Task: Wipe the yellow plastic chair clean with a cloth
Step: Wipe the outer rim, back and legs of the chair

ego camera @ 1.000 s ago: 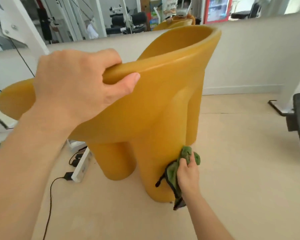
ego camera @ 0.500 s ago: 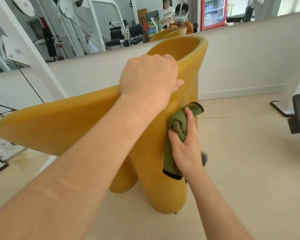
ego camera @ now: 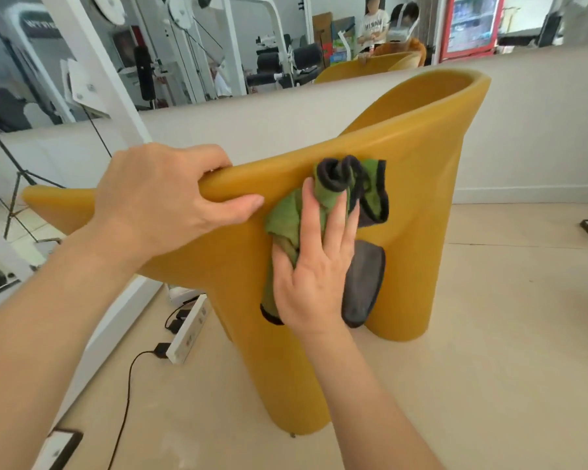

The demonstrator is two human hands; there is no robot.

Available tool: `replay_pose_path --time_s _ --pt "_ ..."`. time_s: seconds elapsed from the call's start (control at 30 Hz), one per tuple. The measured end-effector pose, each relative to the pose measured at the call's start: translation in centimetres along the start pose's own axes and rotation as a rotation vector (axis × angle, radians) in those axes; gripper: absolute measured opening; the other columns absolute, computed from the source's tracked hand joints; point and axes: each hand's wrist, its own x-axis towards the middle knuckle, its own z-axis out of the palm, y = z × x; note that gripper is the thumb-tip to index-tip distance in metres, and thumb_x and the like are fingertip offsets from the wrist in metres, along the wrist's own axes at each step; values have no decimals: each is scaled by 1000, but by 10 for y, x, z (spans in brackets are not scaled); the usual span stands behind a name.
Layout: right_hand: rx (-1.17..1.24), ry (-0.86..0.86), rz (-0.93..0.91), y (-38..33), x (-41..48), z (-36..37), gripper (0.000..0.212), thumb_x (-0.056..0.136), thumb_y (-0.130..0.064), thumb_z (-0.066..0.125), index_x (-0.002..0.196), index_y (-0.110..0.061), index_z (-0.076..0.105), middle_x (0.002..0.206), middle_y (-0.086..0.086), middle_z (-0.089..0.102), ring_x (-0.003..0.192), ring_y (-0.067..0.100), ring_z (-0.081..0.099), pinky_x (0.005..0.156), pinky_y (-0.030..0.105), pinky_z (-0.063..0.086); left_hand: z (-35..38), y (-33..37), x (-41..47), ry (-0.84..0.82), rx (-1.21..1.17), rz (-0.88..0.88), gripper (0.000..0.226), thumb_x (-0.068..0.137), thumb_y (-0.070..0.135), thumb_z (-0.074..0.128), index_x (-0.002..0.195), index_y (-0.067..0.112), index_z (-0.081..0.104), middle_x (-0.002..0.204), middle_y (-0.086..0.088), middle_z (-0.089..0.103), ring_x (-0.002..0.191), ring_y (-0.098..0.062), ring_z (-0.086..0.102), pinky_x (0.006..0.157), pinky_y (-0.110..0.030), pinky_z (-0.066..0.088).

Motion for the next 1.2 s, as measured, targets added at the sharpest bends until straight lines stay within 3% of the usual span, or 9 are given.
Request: replay_pose_path --time_s 0.2,0.3,0.43,0.57,0.73,0.83,0.9,1.0,1.2 --pt "351 80 817 90 -25 26 59 104 -36 34 154 -37 3 163 -5 7 149 16 12 118 29 12 1 -3 0 -35 11 52 55 73 80 34 81 31 57 54 5 56 55 -22 52 56 -28 35" --pt "351 6 928 98 -24 22 57 104 -41 31 154 -41 3 162 -9 11 149 16 13 121 39 15 -1 1 3 -114 85 36 50 74 78 30 79 32 48 54 5 49 53 -17 44 52 -27 27" --pt "320 84 516 39 -4 5 55 105 -31 33 151 -41 6 162 -12 -2 146 -1 -9 114 20 -1 0 29 20 -178 123 85 50 83 73 18 92 32 44 63 6 47 57 -15 43 51 -30 27" --pt "70 -11 37 1 13 -6 63 92 -30 34 150 -34 8 162 -3 3 151 24 -8 118 29 -9 14 71 39 2 147 117 48 98 53 12 80 19 39 54 2 30 45 -17 23 46 -31 16" --pt "-43 47 66 19 68 -40 61 90 -39 34 150 -38 24 162 -2 17 151 22 4 115 19 -9 15 69 39 49 138 120 48 102 43 16 67 16 35 45 4 20 38 -16 13 44 -25 13" --pt "-134 91 130 46 127 -69 50 88 -41 34 130 -27 58 144 2 47 140 24 31 120 35 13 15 69 40 27 98 141 50 101 43 17 63 16 38 41 4 27 33 -15 21 41 -22 21" --pt "-230 16 196 64 172 -90 37 86 -34 37 88 -10 64 103 9 64 106 28 53 94 38 39 16 70 40 32 68 130 51 100 41 19 61 15 40 40 3 31 31 -17 24 40 -21 21" --pt "-282 -125 354 69 218 -114 37 87 -32 42 66 -2 49 63 7 45 68 26 44 62 36 35 17 70 40 44 44 111 51 99 40 21 60 15 39 40 1 37 33 -22 29 40 -23 23" --pt "-361 -233 -140 -24 127 -70 21 84 -35 38 70 -28 53 80 -11 61 99 19 56 102 48 32 17 60 38 35 10 93 40 94 35 29 60 17 40 42 -6 48 33 -29 41 41 -24 26"
